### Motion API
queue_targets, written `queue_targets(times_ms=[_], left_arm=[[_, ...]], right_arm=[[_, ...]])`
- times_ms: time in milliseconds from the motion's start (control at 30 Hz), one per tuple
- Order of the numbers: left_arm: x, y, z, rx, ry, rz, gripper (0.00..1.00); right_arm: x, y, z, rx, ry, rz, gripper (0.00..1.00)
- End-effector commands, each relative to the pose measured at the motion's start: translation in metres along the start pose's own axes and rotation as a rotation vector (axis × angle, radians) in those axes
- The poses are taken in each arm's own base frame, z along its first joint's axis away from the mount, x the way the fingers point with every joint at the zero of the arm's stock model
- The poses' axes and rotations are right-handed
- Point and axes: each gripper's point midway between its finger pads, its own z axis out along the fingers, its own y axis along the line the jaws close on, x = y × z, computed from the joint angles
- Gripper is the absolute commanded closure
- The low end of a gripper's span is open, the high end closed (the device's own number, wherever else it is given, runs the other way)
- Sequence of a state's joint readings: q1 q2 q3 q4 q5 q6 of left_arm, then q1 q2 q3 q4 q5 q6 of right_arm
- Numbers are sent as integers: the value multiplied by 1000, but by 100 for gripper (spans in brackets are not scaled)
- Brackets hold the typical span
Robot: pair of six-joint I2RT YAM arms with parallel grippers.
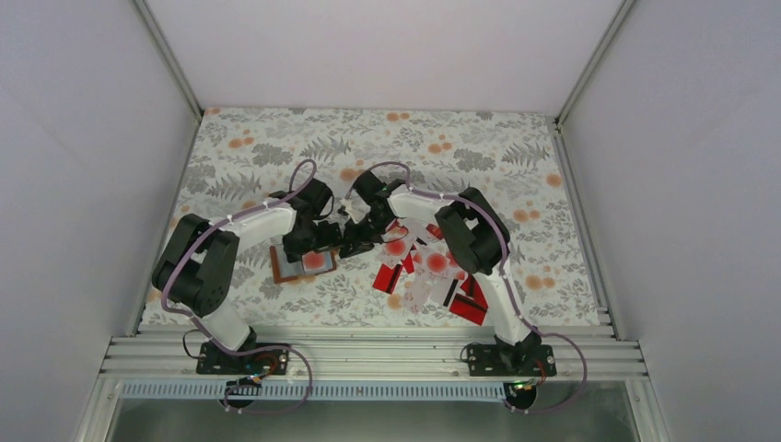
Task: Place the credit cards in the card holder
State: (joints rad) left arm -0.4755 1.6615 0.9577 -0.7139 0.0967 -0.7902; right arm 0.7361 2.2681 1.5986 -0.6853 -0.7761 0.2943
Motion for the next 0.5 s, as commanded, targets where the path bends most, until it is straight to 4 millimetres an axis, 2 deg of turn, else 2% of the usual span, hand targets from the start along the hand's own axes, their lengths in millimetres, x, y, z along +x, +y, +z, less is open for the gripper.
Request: queue_targets(times_ms=[0,300,467], left_arm=[[25,20,11,-69,90,-12,0],[20,12,-26,-31,46,49,0],[20,11,-40,-9,36,62,0]], right_arm=[[-6,-13,-5,10,-37,4,89],[-8,-14,-44,53,-98,12,86],[-9,-9,-62,73,-122,13,85]])
